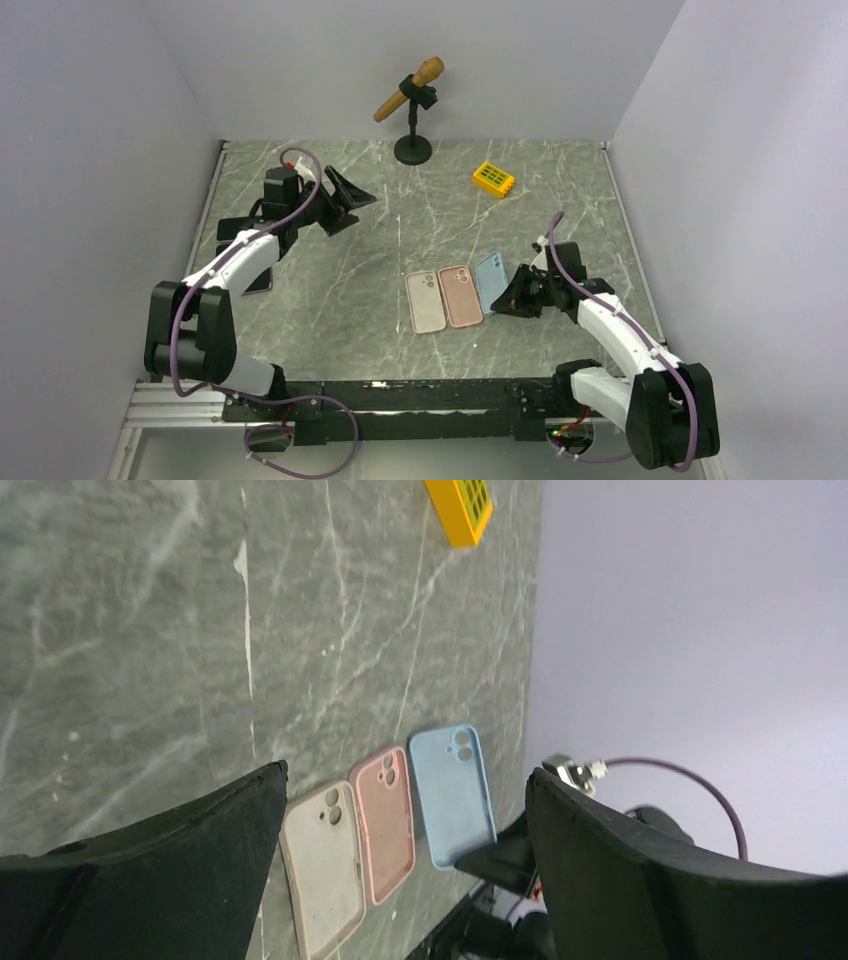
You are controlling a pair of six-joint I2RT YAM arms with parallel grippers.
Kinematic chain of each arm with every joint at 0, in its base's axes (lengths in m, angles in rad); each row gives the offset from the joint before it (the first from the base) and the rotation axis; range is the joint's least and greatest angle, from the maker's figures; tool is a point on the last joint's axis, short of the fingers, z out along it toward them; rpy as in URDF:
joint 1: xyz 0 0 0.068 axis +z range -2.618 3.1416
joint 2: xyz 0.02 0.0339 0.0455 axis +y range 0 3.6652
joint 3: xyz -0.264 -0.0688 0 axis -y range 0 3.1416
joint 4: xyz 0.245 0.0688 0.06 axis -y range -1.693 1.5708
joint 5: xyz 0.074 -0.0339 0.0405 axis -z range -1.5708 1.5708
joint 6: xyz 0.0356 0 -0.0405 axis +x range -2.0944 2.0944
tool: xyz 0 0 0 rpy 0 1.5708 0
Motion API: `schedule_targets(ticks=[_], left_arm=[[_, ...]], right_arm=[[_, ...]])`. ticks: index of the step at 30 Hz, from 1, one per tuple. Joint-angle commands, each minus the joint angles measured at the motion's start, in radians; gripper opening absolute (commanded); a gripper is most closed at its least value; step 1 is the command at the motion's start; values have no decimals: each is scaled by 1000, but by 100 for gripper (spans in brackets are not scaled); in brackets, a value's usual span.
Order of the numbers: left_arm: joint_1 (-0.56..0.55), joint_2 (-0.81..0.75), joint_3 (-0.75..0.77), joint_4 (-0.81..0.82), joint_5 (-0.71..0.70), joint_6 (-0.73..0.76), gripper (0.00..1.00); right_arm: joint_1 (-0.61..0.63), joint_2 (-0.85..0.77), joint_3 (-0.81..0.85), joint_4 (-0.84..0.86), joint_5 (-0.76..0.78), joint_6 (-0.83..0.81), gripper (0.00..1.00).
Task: Take the phone out of the phone case
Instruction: Place the phone case at the center of the board.
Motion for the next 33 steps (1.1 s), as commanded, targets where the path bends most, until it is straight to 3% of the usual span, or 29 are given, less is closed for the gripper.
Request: schedule_targets(ticks=[1,5,9,15,19,25,28,31,33], left_arm=[[-4,3,-40,148,138,30,91],[-4,11,-50,169,158,19,91],[-4,15,-61,193,167,4,91],[1,25,-69,223,183,-19,91],[11,8,-72,221,178,-15,91],[15,-48,-24,99,107,106,91],[14,-65,-11,70,82,144,91],[14,-56,-15,89,99,130,90],[14,-44,-23,107,111,116,90]], right_arm=[[-19,33,-37,57,-172,-25,5],[-35,42,-49,30,-152,-42,14],[-35,24,-50,6,-82,-17,48],[-34,-97,26,-93,184,42,97],[-34,-183,128,-157,296,41,100],[-35,-257,250,-151,286,-15,100],[-35,-220,209,-70,126,-1,100],[-13,-127,82,175,-140,93,95],[49,-79,48,260,-136,128,91]])
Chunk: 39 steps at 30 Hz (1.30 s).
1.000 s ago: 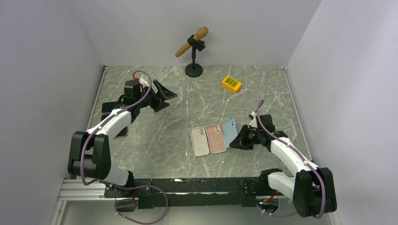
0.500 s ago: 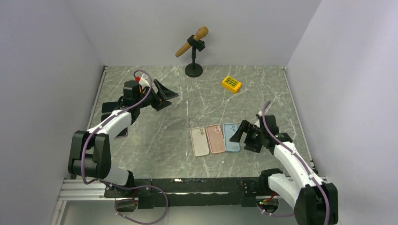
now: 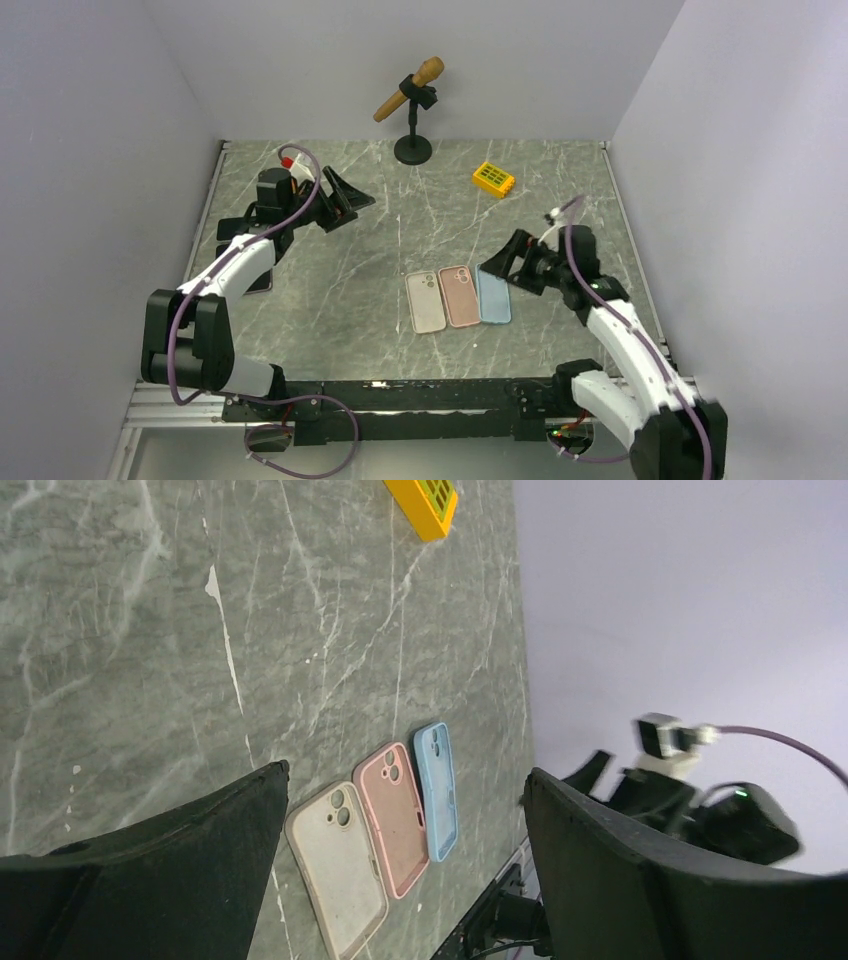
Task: Take the phone out of the phone case
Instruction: Place the phone case at the center of the board.
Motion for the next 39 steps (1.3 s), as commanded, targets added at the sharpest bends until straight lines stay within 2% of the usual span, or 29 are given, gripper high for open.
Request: schedule_targets(ticks=[1,3,5,7,9,12,23,34,39], left_arm=[[1,-7,24,25,7,24,90],[1,6,25,24,10,22,90],[1,15,23,32,17,15,90],[1,18,19,41,21,11,89],[0,21,20,39,20,14,89],[0,23,19,43,23,12,89],[0,30,11,66,38,-6,89],[0,33,4,88,53,-26,88],[0,35,0,95,59,-30,88]], right_arm=[[116,127,-78,203,-139,68,90],[217,211,-10,133,-2,19,84],[293,299,50,83,72,-19,70],[326,371,97,33,139,-40,55],[353,413,146,-48,316,-57,47],[362,461,183,-92,422,-85,33],[362,650,280,-95,532,-156,30],[362,736,269,-35,472,-171,24],[363,721,285,-53,471,-221,7]])
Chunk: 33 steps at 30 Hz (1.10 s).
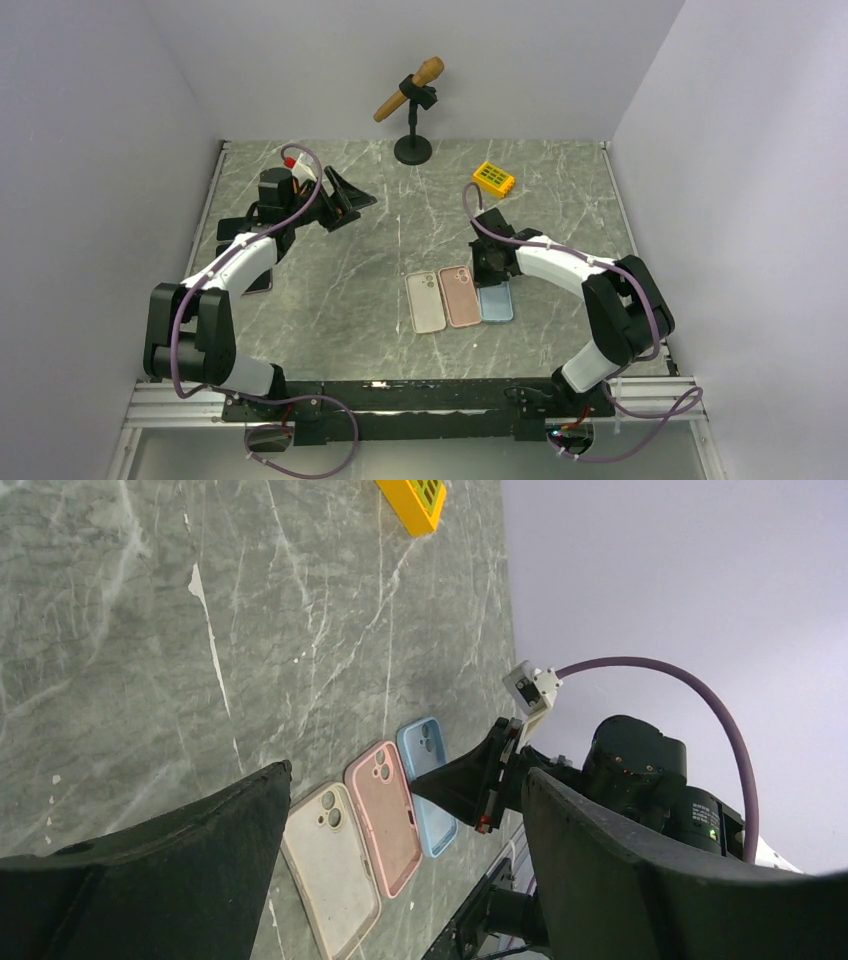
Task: Take the phone out of the phone case
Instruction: Place the phone case at the center of the board, then reset both arms
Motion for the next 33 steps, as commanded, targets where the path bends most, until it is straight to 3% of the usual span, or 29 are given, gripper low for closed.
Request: schedule_targets(ticks=[1,11,14,17,22,29,33], left_arm=[[0,6,-2,55,29,-13,88],[0,17,-8,68,35,-24,88],[0,19,-4,57,30,-14,89],[-1,16,14,16,15,21,91],[-33,-59,66,-110,-125,182,92],[-161,-333,67,-163,-425,489,93],[-257,-572,-25,-102,-511,552,94]], right_arm=[[2,-19,34,-12,14,-77,1],[2,-36,54,-66,14,-211,0],[1,-28,56,-54,-75,-188,53],[2,-110,40,-33,-95,-138,71],[2,-394,-4,-28,77,-69,99],[2,-818,-20,-18,223,-84,100],[1,-946,50,-42,283,-95,100]])
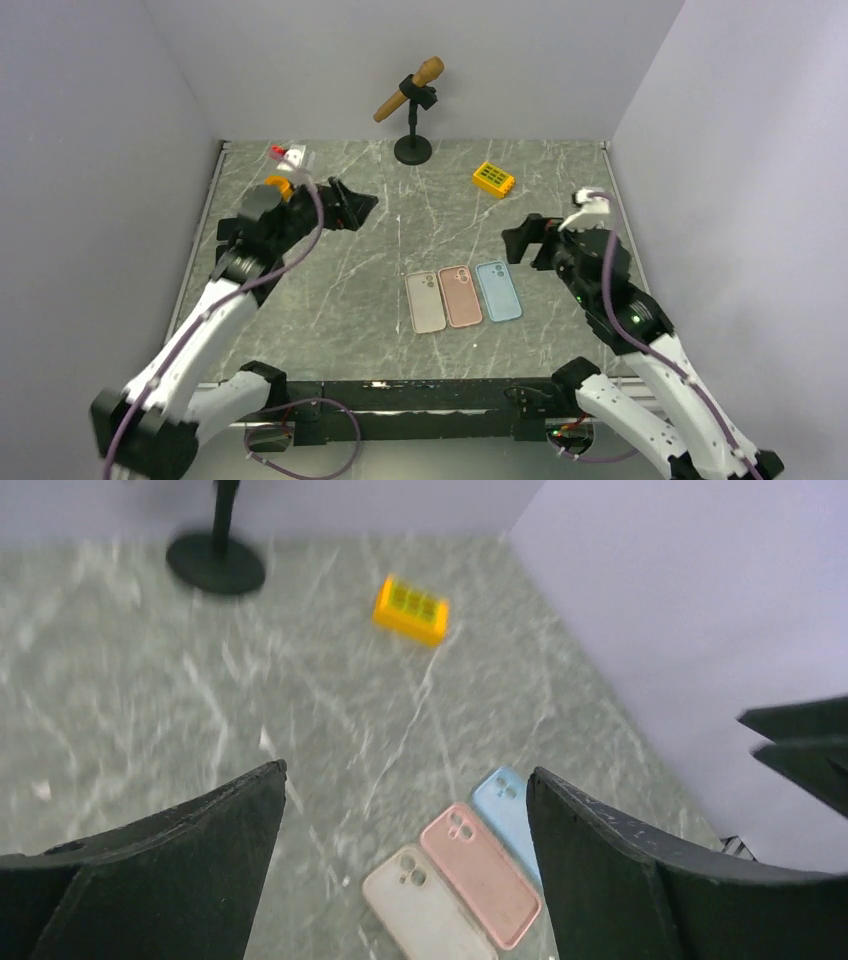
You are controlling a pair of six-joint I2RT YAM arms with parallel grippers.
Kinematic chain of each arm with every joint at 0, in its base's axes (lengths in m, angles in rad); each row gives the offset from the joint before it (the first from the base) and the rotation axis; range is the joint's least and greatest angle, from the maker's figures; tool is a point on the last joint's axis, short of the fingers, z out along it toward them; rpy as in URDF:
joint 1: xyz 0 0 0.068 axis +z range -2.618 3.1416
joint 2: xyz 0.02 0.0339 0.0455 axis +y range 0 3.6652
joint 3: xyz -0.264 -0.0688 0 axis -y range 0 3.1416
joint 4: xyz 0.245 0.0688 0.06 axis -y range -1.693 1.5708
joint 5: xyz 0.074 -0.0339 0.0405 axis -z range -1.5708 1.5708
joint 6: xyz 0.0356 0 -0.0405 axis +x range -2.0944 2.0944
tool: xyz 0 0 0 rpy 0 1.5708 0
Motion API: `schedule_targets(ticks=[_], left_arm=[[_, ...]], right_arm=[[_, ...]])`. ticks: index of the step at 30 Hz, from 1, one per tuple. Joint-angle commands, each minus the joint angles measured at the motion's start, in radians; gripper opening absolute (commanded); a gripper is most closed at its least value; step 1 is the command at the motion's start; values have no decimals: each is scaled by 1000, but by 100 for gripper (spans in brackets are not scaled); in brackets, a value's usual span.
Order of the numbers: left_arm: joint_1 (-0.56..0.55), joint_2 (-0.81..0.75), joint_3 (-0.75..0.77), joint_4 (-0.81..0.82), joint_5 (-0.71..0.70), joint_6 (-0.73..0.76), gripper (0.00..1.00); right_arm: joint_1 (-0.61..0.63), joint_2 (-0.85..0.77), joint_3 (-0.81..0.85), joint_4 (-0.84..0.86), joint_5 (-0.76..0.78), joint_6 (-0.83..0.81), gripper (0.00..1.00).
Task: Take the phone out of the phone case
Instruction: Reset both arms
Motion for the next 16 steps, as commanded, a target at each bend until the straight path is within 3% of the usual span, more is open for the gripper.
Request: schedule_targets(ticks=[1,12,16], left_arm=[[-71,-289,-88,93,-148,134,94],[-73,-889,-180,-111,-401,168,99],[-72,-932,-152,-152,-414,187,99]], right_arm=[[0,-112,82,-19,115,-12,100],[0,-372,90,131,-34,-82,100],[-2,-380,76,85,100,-61,100]])
